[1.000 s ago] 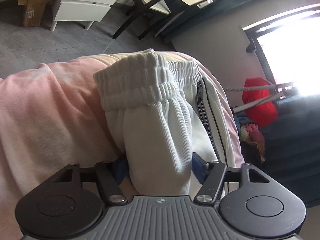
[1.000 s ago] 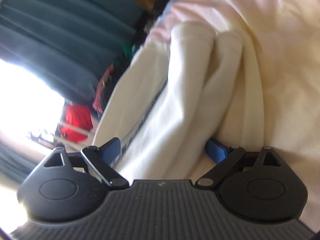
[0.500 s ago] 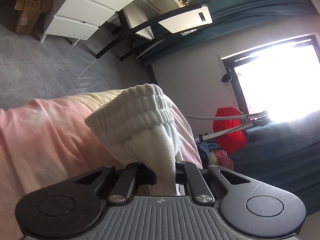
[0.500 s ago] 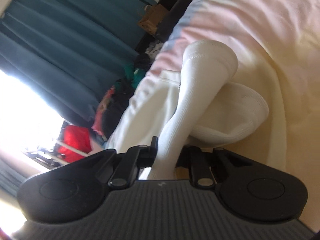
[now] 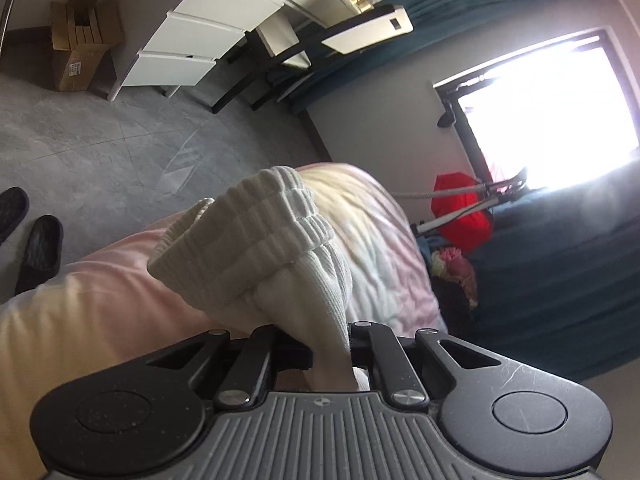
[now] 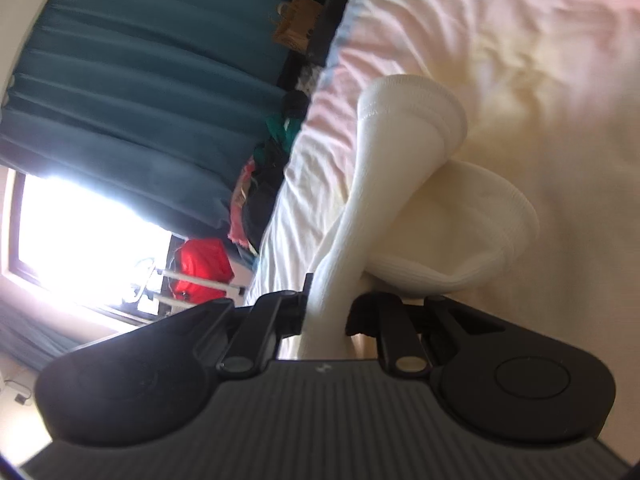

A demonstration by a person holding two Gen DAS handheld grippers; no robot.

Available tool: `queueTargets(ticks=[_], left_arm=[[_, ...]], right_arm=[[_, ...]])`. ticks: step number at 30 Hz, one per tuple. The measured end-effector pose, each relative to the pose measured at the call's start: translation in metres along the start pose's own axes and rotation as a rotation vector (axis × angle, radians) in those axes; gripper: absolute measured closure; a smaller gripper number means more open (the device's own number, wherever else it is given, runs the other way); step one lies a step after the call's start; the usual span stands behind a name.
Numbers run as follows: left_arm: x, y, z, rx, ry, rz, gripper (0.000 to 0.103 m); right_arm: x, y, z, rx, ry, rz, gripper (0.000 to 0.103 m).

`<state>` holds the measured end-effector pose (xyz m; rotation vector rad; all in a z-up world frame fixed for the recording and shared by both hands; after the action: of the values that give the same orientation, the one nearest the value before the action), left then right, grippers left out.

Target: Fold clothes

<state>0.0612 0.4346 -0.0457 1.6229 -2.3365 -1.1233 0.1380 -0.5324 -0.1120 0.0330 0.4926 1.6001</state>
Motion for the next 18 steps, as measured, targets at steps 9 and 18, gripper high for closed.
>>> queueTargets(ticks=[9,18], left_arm=[[0.041,-0.017,0.073,0.028,-0.065,0.048,0.091],[0.072,0.027,0.038,-0.140,-0.411,0.037,0.032]], right_arm=[[-0.004,-0.001,-0.043,0.100,-0.009,0.152,0.087],[-0.017,0.047,-0.064,0.133,-0.165,-0.044,0.019]])
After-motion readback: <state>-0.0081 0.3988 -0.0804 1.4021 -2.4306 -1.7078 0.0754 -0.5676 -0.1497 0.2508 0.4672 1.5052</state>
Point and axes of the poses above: each gripper's, at about its wrist camera, not at the fingertips, and y roughly against the way its jaws point, z to its left, x to its underside, the point moved 3 cm from there along -y, roughly the way its jaws point, and after that the axes turned 4 degrees about -x, right-handed, at the moved point
